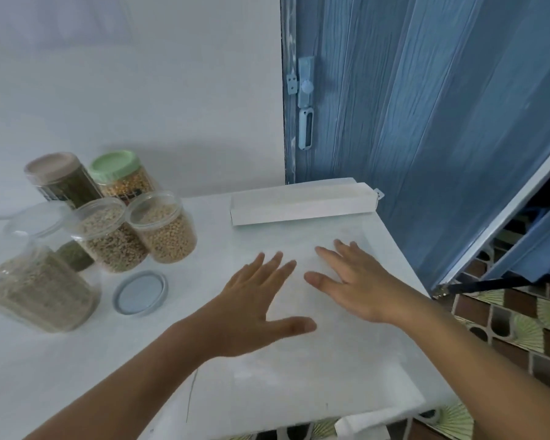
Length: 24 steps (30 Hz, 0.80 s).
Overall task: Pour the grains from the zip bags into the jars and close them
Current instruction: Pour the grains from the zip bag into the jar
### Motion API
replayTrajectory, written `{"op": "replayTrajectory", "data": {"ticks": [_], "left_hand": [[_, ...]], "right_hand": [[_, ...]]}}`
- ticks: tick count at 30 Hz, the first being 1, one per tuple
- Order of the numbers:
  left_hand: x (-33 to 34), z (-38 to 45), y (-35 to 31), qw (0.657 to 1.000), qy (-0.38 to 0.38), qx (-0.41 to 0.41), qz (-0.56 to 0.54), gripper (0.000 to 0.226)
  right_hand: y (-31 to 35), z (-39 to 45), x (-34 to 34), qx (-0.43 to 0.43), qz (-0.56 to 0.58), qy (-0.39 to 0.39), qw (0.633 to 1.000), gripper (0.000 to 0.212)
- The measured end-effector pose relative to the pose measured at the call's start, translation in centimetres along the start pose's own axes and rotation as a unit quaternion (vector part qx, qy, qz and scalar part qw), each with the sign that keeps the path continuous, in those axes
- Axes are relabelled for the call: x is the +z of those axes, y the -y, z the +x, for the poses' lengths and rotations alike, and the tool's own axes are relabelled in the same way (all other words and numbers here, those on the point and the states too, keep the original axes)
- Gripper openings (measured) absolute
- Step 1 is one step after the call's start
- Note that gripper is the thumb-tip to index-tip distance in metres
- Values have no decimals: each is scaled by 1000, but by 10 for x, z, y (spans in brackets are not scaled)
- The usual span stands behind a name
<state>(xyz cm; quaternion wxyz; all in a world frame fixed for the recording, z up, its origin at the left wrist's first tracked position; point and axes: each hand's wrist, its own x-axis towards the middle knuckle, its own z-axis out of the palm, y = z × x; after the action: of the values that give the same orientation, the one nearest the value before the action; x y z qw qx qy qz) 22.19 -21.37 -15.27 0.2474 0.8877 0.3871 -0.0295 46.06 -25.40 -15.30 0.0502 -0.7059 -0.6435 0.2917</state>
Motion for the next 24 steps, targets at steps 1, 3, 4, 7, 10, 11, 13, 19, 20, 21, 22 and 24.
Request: {"op": "replayTrajectory", "data": {"ticks": [1, 3, 4, 7, 10, 11, 13, 19, 20, 21, 22, 24], "left_hand": [[9, 0, 5, 1000, 11, -1, 14, 104], [24, -1, 13, 999, 22, 0, 28, 106], [30, -1, 16, 999, 23, 2, 33, 106], [43, 0, 24, 999, 23, 5, 47, 106], [51, 3, 29, 998, 13, 13, 64, 107], [54, 3, 30, 997, 9, 17, 72, 108], [60, 3, 31, 996, 2, 22, 88, 108], [68, 5, 36, 992, -4, 28, 126, 113], [68, 6, 37, 991, -5, 29, 127, 114], [69, 6, 37, 991, -6, 30, 128, 114], [70, 7, 38, 991, -6, 30, 128, 115], [72, 7, 38, 991, -6, 31, 129, 115]], "right_hand": [[-3, 1, 9, 2, -15, 6, 1000, 85], [-8, 4, 27, 2, -47, 8, 999, 88], [-10, 6, 35, 3, -61, 4, 998, 89], [-12, 8, 50, 7, -83, -16, 996, 90], [-11, 7, 60, 8, -93, -40, 995, 97], [-12, 7, 63, 7, -99, -50, 994, 98], [-13, 7, 70, 8, -111, -66, 992, 94], [-15, 6, 81, 8, -146, -100, 984, 83], [-15, 7, 82, 9, -148, -103, 984, 83], [-15, 7, 82, 8, -151, -105, 983, 83], [-16, 7, 83, 9, -154, -108, 982, 83], [-16, 8, 84, 9, -157, -113, 981, 82]]}}
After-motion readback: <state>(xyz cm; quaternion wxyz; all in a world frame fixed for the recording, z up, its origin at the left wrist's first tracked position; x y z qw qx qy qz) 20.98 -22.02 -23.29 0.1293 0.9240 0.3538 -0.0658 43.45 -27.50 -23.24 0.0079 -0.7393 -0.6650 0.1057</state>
